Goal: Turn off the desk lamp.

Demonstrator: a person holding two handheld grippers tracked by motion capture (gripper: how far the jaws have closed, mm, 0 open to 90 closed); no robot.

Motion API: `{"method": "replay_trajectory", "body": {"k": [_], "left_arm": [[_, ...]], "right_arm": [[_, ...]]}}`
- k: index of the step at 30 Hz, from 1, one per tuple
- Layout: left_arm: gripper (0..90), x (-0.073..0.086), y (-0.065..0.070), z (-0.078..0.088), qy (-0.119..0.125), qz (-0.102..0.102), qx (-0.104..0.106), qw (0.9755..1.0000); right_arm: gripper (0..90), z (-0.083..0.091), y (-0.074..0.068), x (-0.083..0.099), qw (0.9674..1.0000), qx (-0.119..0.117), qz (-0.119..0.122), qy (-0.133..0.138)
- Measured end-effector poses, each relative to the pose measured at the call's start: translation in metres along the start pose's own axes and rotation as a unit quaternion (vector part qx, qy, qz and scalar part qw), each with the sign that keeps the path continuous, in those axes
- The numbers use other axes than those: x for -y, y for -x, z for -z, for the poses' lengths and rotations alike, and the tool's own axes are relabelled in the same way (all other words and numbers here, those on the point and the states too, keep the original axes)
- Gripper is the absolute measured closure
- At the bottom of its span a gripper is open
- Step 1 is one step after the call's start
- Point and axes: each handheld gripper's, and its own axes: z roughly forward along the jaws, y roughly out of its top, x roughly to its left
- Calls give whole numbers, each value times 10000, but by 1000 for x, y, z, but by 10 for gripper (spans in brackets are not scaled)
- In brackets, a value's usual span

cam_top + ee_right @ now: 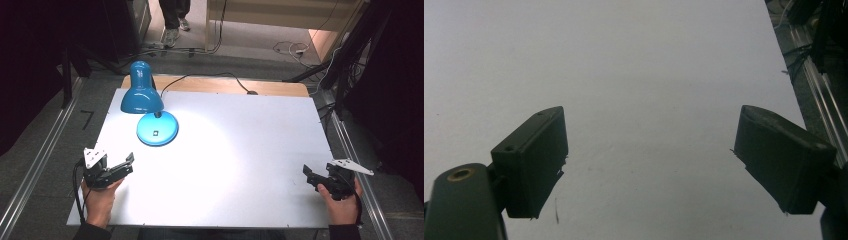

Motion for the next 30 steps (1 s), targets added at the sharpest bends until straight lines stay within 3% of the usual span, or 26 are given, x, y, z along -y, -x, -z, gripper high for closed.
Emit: {"method": "replay_trajectory", "body": {"k": [10, 30], "left_arm": [[103, -2, 3, -5, -96, 91, 131, 9998], [132, -10, 13, -11, -1, 47, 245, 9997]], "right_arm": [[129, -2, 2, 0, 9999, 59, -68, -64], [129, -1, 2, -1, 10000, 53, -51, -55]]}}
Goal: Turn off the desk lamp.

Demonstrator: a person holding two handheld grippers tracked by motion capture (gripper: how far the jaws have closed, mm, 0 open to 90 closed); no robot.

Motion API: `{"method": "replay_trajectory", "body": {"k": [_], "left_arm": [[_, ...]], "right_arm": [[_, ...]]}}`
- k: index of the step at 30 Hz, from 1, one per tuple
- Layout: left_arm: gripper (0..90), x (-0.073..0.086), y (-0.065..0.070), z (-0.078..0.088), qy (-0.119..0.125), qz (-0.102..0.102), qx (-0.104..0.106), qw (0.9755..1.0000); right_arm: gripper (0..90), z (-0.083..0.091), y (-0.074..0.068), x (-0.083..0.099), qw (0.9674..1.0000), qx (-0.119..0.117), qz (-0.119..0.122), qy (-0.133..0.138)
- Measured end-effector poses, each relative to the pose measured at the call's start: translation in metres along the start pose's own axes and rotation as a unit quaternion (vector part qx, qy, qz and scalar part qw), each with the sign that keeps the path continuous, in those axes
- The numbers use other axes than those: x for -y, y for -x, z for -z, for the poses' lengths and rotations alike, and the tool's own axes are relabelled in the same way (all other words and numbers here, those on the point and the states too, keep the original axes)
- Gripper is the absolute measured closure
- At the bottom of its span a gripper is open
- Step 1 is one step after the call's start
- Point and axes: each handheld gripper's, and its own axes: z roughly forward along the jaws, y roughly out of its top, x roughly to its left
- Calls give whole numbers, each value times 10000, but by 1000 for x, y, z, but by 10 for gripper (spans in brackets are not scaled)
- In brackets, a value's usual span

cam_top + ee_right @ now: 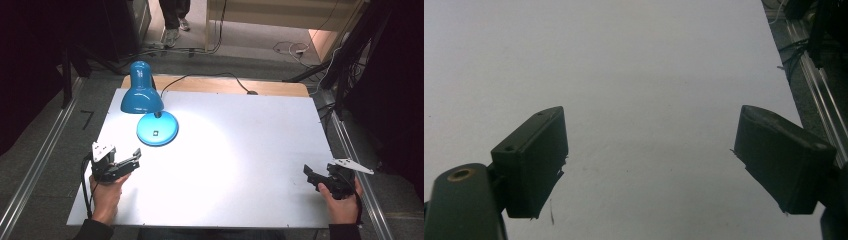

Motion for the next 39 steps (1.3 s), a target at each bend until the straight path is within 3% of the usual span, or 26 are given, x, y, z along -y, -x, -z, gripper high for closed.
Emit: {"method": "replay_trajectory", "body": {"k": [21, 39], "left_arm": [[174, -7, 8, -11, -19, 67, 100, 9999], [197, -10, 14, -20, -26, 3, 97, 9999]], "right_arm": [[129, 1, 1, 0, 10000, 0, -11, 34], [129, 1, 1, -1, 10000, 9, -19, 35]]}}
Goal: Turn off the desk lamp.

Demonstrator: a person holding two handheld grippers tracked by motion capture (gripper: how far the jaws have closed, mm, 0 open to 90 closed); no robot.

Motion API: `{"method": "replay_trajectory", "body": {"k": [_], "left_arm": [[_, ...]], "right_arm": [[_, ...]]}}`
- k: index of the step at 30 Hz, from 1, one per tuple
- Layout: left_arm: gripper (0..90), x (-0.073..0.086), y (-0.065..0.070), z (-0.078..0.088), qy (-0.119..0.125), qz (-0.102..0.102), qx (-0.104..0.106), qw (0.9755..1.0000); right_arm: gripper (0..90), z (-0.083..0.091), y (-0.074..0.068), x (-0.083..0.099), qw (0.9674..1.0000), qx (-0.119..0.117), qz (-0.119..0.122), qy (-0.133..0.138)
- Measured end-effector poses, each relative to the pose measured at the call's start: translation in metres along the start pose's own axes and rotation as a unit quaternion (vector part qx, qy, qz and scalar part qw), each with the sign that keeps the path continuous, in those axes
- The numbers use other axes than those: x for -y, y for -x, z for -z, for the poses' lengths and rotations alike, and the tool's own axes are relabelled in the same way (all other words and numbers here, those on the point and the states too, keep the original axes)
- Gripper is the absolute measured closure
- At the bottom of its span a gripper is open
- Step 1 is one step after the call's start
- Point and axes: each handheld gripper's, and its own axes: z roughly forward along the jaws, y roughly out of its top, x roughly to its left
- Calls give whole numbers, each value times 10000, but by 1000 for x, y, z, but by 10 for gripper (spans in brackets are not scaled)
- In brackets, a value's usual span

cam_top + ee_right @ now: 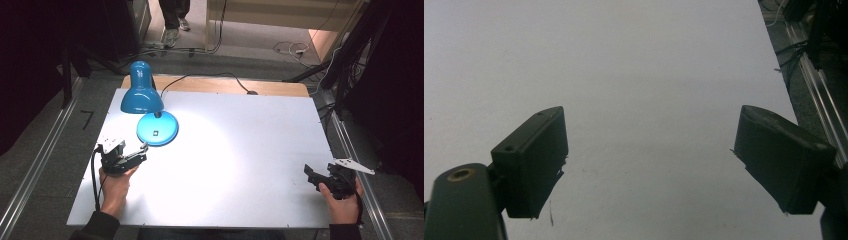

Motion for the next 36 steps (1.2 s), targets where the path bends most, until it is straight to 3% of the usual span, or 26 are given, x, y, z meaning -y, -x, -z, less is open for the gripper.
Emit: {"method": "replay_trajectory", "body": {"k": [36], "left_arm": [[277, -2, 7, -16, -29, -112, 18, 9999]], "right_arm": [[129, -1, 0, -1, 10000, -25, -21, 3]]}}
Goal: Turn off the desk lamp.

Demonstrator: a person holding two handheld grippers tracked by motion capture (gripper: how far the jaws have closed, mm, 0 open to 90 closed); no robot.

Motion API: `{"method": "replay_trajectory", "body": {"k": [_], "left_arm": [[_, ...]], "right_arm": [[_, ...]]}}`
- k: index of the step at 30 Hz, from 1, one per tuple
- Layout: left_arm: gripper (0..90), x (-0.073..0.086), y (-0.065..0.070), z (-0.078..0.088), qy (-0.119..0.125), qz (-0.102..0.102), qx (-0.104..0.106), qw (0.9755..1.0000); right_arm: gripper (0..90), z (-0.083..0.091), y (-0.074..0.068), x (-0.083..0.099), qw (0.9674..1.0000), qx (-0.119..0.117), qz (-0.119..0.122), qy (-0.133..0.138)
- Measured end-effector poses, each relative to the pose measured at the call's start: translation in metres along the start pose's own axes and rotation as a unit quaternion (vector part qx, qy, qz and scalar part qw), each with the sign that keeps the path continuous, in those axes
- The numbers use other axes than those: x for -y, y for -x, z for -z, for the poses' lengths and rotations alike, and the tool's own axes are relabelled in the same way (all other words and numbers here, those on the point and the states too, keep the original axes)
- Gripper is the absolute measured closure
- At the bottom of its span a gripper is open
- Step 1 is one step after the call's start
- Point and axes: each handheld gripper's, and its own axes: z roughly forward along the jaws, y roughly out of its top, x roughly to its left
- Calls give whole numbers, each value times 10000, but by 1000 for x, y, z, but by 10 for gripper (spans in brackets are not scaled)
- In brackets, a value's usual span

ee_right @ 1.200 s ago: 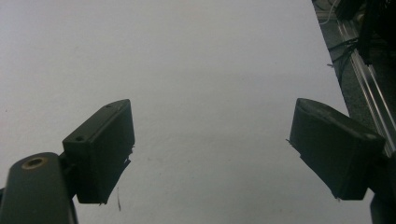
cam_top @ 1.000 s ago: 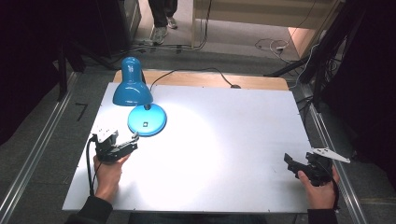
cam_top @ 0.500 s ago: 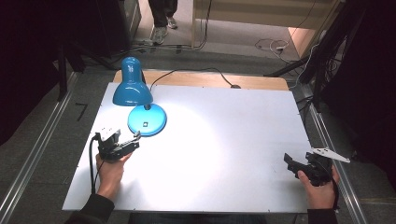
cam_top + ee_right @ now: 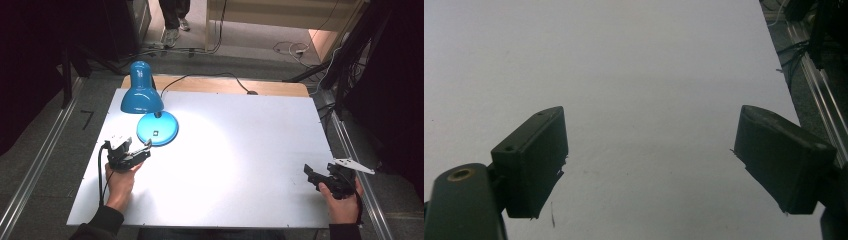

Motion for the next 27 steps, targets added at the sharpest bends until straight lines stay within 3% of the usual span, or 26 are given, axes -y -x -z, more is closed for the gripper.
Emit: {"method": "replay_trajectory", "body": {"k": [27], "left_arm": [[378, -6, 4, -10, -56, -67, 30, 10000]], "right_arm": [[129, 1, 0, 0, 10000, -6, 0, 17]]}}
